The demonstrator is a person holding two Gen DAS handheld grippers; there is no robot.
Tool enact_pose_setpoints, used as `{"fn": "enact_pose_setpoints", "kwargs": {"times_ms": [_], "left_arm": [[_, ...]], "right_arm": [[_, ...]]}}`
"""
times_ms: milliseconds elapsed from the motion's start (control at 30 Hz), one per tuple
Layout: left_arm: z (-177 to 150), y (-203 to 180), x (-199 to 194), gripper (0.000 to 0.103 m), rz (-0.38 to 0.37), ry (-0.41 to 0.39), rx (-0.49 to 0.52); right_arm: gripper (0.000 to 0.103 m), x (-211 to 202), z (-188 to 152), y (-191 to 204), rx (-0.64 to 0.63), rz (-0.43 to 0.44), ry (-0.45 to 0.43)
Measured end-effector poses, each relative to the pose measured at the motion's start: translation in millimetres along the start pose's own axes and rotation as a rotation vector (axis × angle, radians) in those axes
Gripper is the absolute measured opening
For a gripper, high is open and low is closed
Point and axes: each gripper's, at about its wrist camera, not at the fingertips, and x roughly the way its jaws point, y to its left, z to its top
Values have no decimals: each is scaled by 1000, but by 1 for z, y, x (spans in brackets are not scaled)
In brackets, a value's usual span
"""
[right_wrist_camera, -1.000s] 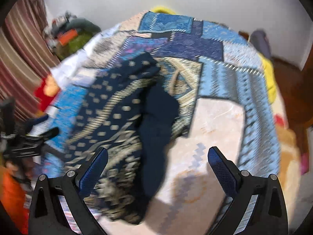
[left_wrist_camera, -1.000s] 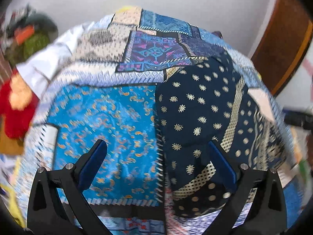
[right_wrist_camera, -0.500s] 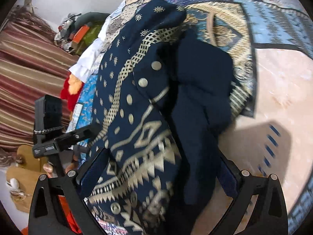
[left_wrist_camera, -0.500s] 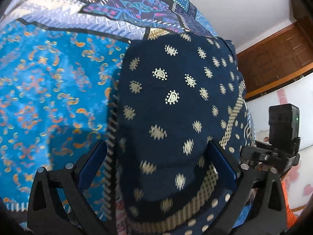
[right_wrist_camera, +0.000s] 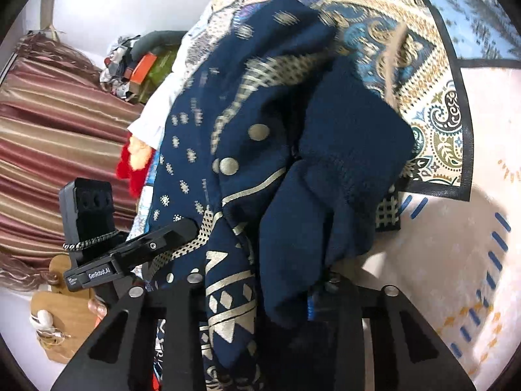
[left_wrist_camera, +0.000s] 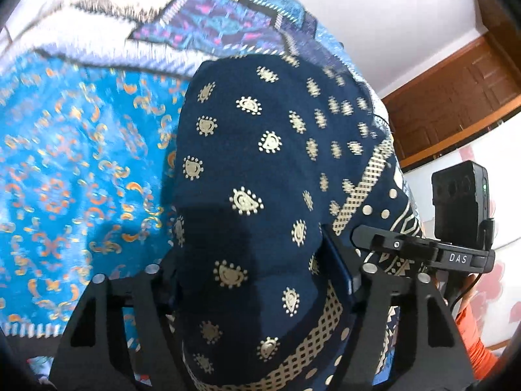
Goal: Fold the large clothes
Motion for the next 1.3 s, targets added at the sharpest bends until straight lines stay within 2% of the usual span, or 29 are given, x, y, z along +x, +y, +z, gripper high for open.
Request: {"fn": "enact_pose_setpoints", "kwargs": {"times_ms": [133,367,533,700,900,1100,1200,1300], "left_arm": [[-3,-12,-34,67,34,-47,47],[-11,-6,-95,67,38,-131,69],[-23,9,-138,67,49,-181,54],[-29,38,-152,67,81,-188,16],[-44,87,-140,67,115,-156,-68],[-59,138,-100,67,129,-78,-166],[-65,145,-89,67,136,-78,-120],[-70,135,-85,68,182,-93,-37]], "right_arm": [[29,-9,-4,24,-32,-2,-13],[29,-28,-10,82,-112,10,-64],[29,-26,-11,129,-164,23,-82],[29,-5,-14,155,-193,30,-52],[29,54,-12,175,-200,22,29],[29,131,-9,164,-159,-22,149],[29,160,-10,156,-164,-65,205],[29,175,-9,157,-193,-103,218]]}}
